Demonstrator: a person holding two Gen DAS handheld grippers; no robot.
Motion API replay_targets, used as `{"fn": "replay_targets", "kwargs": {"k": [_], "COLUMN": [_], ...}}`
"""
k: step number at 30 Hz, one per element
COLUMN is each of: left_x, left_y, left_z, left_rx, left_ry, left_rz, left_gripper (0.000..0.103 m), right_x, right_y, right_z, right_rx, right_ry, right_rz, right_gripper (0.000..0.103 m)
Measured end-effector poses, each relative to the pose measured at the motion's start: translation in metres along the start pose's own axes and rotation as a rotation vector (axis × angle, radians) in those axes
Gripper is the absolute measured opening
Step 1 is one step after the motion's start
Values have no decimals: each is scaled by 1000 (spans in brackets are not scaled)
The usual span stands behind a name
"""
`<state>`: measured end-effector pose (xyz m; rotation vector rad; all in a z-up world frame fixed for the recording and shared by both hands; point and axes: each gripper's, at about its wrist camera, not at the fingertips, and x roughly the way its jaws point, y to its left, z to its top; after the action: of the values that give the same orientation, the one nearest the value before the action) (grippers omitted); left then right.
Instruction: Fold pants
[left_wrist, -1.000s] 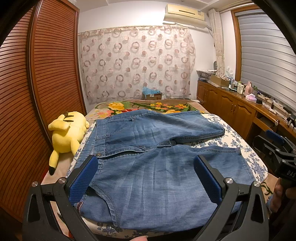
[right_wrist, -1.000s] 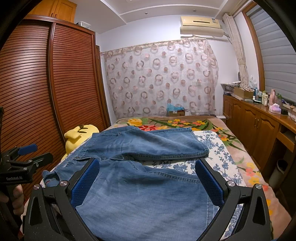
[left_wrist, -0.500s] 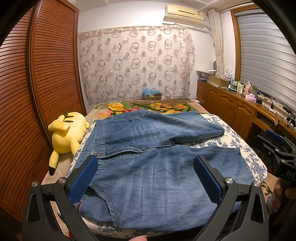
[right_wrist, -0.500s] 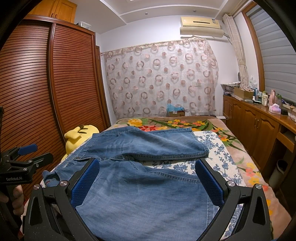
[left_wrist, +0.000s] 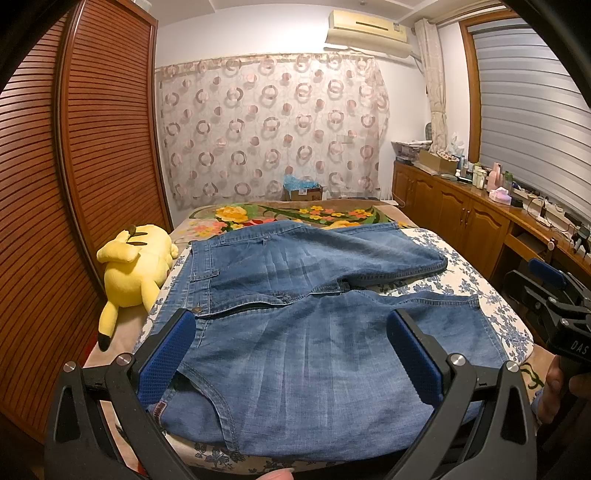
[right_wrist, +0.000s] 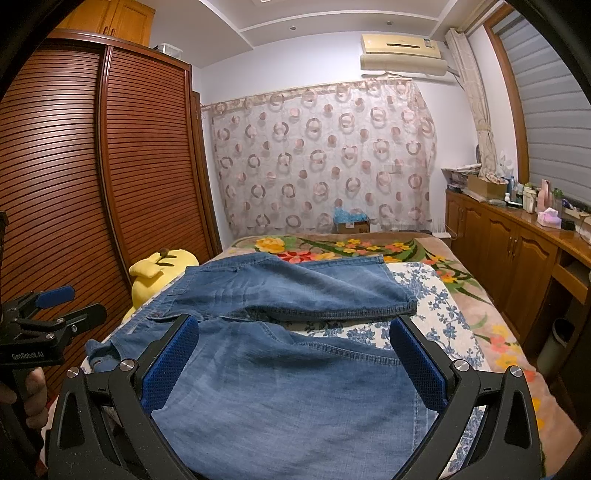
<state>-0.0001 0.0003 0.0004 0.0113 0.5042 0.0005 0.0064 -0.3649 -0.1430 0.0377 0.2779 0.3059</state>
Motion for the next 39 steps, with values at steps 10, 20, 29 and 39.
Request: {"fn": "replay_targets", "kwargs": {"k": [10, 20, 29, 39], "left_x": [0, 0, -1, 16], "left_y": [0, 0, -8, -5], "left_z": [0, 0, -1, -8], "left_rx": [0, 0, 0, 0], "left_ry": [-1, -2, 3, 51], "left_rz": [1, 0, 0, -11], "left_gripper": [103, 103, 103, 103], "right_x": [0, -1, 0, 7], "right_y": [0, -1, 0, -2], "right_z": [0, 0, 0, -3], "right_rx": [-1, 1, 5, 14], "right_ry": [-1, -3, 0, 31], "right_rz": [0, 3, 2, -1], "right_gripper": [103, 103, 103, 103]}}
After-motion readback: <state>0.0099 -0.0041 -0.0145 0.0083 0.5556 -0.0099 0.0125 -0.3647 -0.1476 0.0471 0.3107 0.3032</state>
